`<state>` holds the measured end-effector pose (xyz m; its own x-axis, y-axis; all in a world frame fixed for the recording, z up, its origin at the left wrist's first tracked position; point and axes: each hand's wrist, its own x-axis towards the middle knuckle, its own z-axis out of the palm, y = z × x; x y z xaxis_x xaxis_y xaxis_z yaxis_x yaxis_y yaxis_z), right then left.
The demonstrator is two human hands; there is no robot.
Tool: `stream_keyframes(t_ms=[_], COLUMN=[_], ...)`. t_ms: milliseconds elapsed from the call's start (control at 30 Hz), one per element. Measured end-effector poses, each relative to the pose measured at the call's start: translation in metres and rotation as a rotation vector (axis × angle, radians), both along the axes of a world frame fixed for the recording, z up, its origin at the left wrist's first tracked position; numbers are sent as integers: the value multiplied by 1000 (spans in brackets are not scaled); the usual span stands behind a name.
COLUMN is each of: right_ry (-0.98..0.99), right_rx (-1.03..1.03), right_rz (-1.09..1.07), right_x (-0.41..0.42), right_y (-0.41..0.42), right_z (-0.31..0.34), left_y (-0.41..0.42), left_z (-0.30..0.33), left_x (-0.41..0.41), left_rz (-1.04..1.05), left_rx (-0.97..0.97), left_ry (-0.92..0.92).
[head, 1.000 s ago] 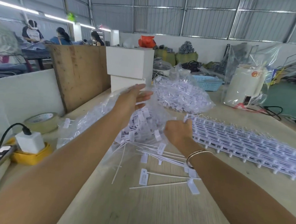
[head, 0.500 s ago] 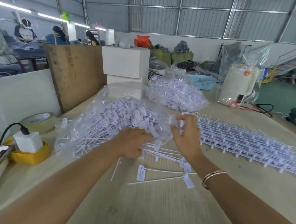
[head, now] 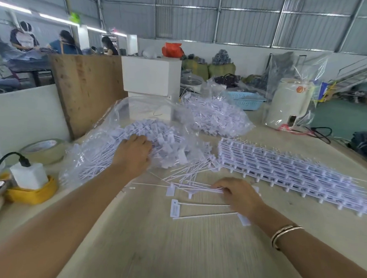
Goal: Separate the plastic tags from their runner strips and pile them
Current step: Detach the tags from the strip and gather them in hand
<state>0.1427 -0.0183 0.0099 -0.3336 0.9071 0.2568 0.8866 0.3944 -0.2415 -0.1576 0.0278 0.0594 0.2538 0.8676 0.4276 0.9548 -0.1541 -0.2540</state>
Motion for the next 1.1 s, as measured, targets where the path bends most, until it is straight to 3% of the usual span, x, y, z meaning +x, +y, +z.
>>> stream_keyframes(t_ms=[67, 167, 233, 300, 400, 567, 667, 900, 967, 1100], right_ry=[-5, 167, 301, 280, 69, 2, -196, -276, -247, -229], right_rx=[-1, -3, 40, 20, -172, -239, -242, -423, -388, -103], right_rz=[58, 119, 82, 35, -10, -104, -187, -190, -195, -273], right_x=[-2, -15, -22, -32, -52, -78, -87, -122, -120, -97], right_y=[1, 9, 25, 49, 82, 103, 94, 39, 37, 71], right_z=[-1, 5, 15, 23, 25, 18, 16, 26, 38, 61], left_y=[0, 0, 3, 6, 13, 24, 26, 27, 26, 24], left_z=[-1, 1, 4, 8, 16, 25, 25, 32, 34, 36], left_x=[-2, -2, -3, -5, -7, -7, -5, 8, 11, 11], left_rz=[-9, -58, -42, -20, -16, -28, -40, -78, -83, -73], left_rx=[31, 21, 50, 72, 90, 90, 96, 63, 74, 92], left_ry=[-65, -392, -535, -621, -660, -781, -866, -967, -969, -980])
